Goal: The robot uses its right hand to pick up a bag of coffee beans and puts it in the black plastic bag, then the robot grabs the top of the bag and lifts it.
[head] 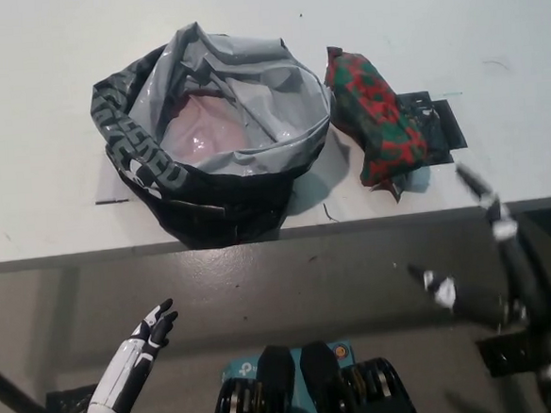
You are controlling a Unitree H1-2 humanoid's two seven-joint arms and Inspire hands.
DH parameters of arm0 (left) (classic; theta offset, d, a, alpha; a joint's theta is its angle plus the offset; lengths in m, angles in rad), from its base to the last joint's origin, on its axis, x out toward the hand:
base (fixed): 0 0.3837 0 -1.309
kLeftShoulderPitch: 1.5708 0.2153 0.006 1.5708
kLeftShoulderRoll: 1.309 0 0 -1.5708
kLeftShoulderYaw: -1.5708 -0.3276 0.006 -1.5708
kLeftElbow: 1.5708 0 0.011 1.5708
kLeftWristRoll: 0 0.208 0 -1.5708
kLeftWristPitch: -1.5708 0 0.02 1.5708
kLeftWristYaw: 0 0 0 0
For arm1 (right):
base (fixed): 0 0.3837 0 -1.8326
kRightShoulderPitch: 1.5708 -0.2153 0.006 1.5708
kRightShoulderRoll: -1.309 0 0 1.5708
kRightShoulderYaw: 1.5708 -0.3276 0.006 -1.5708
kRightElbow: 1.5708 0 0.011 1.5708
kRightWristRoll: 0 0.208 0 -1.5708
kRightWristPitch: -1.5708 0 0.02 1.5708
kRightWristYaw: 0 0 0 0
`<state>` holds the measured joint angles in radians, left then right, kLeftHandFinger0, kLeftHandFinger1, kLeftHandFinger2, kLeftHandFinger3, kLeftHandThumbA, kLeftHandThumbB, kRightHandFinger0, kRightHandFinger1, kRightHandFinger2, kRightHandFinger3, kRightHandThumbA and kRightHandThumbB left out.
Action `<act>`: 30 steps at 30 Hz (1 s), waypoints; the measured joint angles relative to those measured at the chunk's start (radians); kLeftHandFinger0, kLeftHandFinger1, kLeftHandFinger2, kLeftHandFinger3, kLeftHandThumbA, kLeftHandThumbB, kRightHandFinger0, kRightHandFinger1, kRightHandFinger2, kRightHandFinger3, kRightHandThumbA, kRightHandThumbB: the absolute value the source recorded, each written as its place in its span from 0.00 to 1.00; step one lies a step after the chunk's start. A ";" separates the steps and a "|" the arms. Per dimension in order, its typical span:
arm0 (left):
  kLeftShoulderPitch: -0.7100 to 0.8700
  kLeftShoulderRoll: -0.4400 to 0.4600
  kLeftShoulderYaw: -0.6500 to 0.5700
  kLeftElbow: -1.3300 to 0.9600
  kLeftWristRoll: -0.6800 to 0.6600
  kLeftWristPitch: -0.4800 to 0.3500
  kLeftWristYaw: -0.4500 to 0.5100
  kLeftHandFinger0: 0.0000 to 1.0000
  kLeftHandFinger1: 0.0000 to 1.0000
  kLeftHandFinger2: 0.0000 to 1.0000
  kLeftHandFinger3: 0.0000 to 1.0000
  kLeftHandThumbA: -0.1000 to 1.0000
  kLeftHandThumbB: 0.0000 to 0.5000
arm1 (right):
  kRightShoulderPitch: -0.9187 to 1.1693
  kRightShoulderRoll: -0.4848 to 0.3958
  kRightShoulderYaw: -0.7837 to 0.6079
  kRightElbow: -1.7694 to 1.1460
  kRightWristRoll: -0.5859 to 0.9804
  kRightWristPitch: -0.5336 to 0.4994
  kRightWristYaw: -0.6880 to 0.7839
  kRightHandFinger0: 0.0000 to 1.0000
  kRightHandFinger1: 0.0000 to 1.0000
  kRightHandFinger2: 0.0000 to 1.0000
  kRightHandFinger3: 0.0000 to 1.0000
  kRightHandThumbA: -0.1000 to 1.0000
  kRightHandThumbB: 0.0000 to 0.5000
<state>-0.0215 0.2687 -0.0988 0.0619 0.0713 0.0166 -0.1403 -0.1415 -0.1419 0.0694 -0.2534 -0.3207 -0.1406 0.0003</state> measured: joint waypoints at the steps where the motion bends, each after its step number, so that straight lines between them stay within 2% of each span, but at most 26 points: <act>1: 0.000 0.000 -0.001 0.000 0.001 0.000 0.000 1.00 1.00 1.00 1.00 1.00 0.38 | -0.042 -0.012 -0.001 -0.010 -0.011 0.023 0.009 1.00 1.00 1.00 1.00 0.98 0.81; 5: 0.000 0.000 -0.002 0.000 0.003 0.000 0.000 1.00 1.00 1.00 1.00 1.00 0.41 | -0.185 -0.050 0.000 -0.013 -0.045 0.102 0.041 1.00 1.00 1.00 1.00 0.99 0.86; 8: 0.000 0.000 -0.003 0.001 0.006 0.000 0.000 1.00 1.00 1.00 1.00 1.00 0.40 | -0.337 -0.082 0.008 0.019 -0.084 0.187 0.073 1.00 1.00 1.00 1.00 0.96 0.88; 11: 0.000 0.000 -0.004 0.001 0.008 0.000 0.000 1.00 1.00 1.00 1.00 1.00 0.41 | -0.444 -0.090 0.020 0.073 -0.109 0.244 0.094 1.00 1.00 1.00 1.00 0.93 0.95; 19: 0.000 0.000 -0.012 0.000 0.026 -0.002 -0.001 1.00 1.00 1.00 1.00 1.00 0.42 | -0.740 -0.087 0.089 0.396 -0.191 0.409 0.132 1.00 1.00 1.00 1.00 0.92 0.91; 23: -0.001 0.002 -0.015 -0.004 0.036 -0.004 -0.003 1.00 1.00 1.00 1.00 1.00 0.50 | -0.862 -0.078 0.133 0.604 -0.229 0.489 0.140 1.00 1.00 1.00 1.00 0.93 0.90; 30: -0.001 0.011 -0.016 -0.022 0.047 -0.009 -0.005 1.00 1.00 1.00 1.00 1.00 0.51 | -0.936 -0.062 0.179 0.787 -0.255 0.563 0.140 1.00 1.00 1.00 1.00 0.98 0.95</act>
<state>-0.0227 0.2796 -0.1151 0.0398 0.1179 0.0074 -0.1450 -1.0778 -0.2038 0.2481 0.5333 -0.5755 0.4228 0.1408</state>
